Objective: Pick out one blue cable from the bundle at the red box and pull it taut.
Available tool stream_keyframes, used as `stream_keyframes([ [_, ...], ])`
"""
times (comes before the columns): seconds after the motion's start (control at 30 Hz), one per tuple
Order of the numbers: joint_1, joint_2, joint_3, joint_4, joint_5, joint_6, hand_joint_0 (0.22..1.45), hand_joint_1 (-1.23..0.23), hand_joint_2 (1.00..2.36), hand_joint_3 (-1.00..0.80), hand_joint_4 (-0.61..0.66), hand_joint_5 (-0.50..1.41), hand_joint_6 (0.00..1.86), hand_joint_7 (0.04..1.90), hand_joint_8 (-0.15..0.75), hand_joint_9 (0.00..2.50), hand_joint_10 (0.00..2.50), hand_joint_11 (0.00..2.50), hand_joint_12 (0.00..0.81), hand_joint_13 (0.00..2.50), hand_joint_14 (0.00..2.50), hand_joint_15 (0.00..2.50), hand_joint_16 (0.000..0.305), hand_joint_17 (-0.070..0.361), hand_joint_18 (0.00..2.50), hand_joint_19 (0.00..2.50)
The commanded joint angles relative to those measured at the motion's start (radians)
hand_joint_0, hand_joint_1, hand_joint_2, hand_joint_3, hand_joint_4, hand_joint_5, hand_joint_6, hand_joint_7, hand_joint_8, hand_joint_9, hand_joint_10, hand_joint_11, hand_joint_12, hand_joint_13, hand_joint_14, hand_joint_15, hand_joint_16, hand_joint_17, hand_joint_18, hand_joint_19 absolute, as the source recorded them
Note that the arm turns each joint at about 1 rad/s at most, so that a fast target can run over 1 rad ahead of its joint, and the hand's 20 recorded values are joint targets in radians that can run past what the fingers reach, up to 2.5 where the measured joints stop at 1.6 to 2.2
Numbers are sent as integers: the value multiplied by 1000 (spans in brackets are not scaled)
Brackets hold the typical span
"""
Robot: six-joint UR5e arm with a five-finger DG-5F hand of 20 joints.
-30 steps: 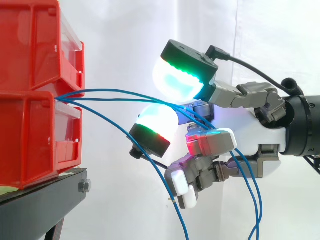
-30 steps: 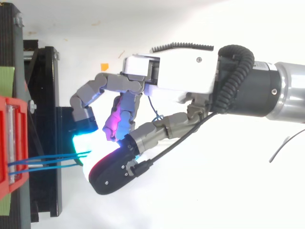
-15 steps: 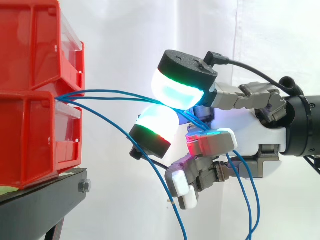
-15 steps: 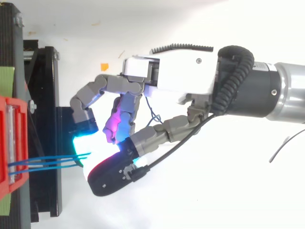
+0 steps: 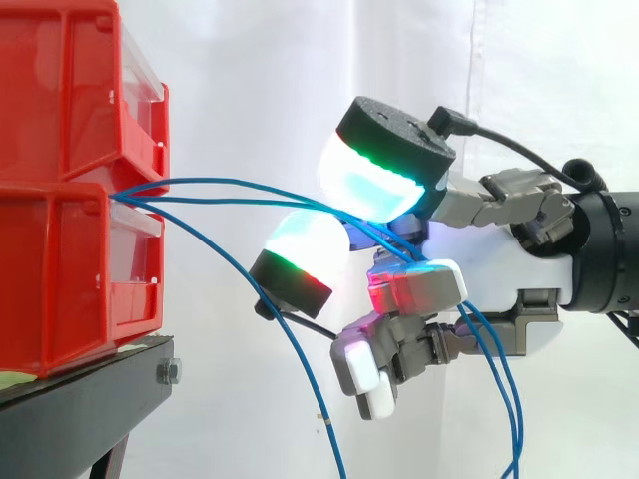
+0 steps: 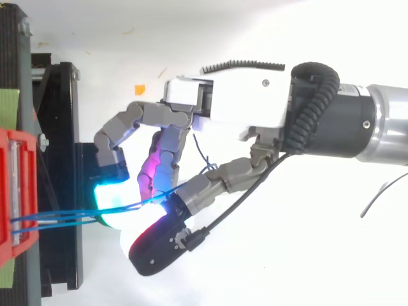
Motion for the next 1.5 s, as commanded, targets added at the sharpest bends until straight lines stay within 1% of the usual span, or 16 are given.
stream_keyframes([
  [0.0, -1, 1, 0, 0, 0, 0, 472, -684, 1000, -500, 97, -118, 879, 1038, 266, 1492, 29, 947, 350, 1150, 21, 498, 54, 121, 916, 628],
  [0.07, -1, 1, 0, 0, 0, 0, 469, -671, 1000, -500, 96, -115, 875, 1057, 274, 1498, 29, 944, 351, 1158, 20, 500, 54, 122, 925, 626],
  [0.17, -1, 1, 0, 0, 0, 0, 494, -594, 1000, -500, 87, -112, 869, 1080, 267, 1515, 31, 961, 344, 1160, 21, 511, 53, 118, 925, 635],
  [0.23, -1, 1, 0, 0, 0, 0, 548, -539, 1000, -500, 75, -112, 866, 1105, 247, 1512, 32, 974, 329, 1150, 21, 519, 49, 110, 889, 665],
  [0.3, -1, -1, 0, 0, 0, 0, 585, -537, 1000, -500, 54, -110, 866, 1139, 245, 1509, 32, 977, 323, 1146, 21, 534, 47, 107, 876, 674],
  [0.37, 1, -1, 0, 0, 0, 0, 602, -561, 1000, -500, 41, -109, 869, 1134, 247, 1512, 32, 973, 324, 1143, 23, 531, 47, 106, 870, 684],
  [0.43, 1, 1, 0, 0, 0, 0, 600, -592, 1010, -392, 43, -109, 872, 1131, 255, 1508, 32, 977, 328, 1141, 21, 535, 48, 108, 864, 686],
  [0.6, 1, -1, 0, 2, 0, 0, 583, -653, 1019, -235, 60, -110, 872, 1180, 267, 1493, 32, 968, 337, 1129, 21, 530, 49, 110, 857, 687],
  [0.87, 1, 1, 0, 0, -2, 0, 618, -809, 1022, -169, 91, -128, 894, 1184, 270, 1406, 32, 979, 334, 1080, 21, 529, 49, 110, 831, 670],
  [0.97, -1, 1, 0, 0, -3, 0, 661, -879, 1021, -189, 53, -132, 896, 1258, 266, 1382, 32, 987, 328, 1070, 21, 526, 49, 111, 835, 651],
  [1.03, -1, 1, 0, -2, -6, 0, 699, -894, 1020, -226, 6, -138, 910, 1239, 259, 1372, 32, 990, 325, 1068, 21, 523, 48, 109, 830, 636],
  [1.1, -1, -1, 0, -6, -12, 0, 726, -901, 1018, -259, -17, -140, 913, 1301, 252, 1373, 33, 993, 321, 1066, 22, 516, 48, 109, 826, 628],
  [1.2, -2, 1, 0, -5, -12, 0, 767, -881, 1012, -358, -84, -149, 930, 1253, 247, 1363, 32, 994, 319, 1065, 22, 516, 48, 107, 822, 636],
  [1.27, -1, -1, 0, -2, -12, 0, 782, -872, 1007, -407, -98, -152, 929, 1273, 251, 1360, 32, 977, 318, 1066, 21, 511, 48, 107, 819, 625],
  [1.33, -1, -1, 0, -2, -12, 0, 797, -863, 1002, -473, -114, -153, 927, 1336, 243, 1364, 31, 985, 312, 1070, 22, 505, 47, 107, 824, 627],
  [1.47, -1, -1, 0, -6, -12, 0, 824, -861, 1000, -500, -128, -153, 921, 1462, 246, 1368, 34, 971, 307, 1074, 21, 514, 46, 104, 817, 629],
])
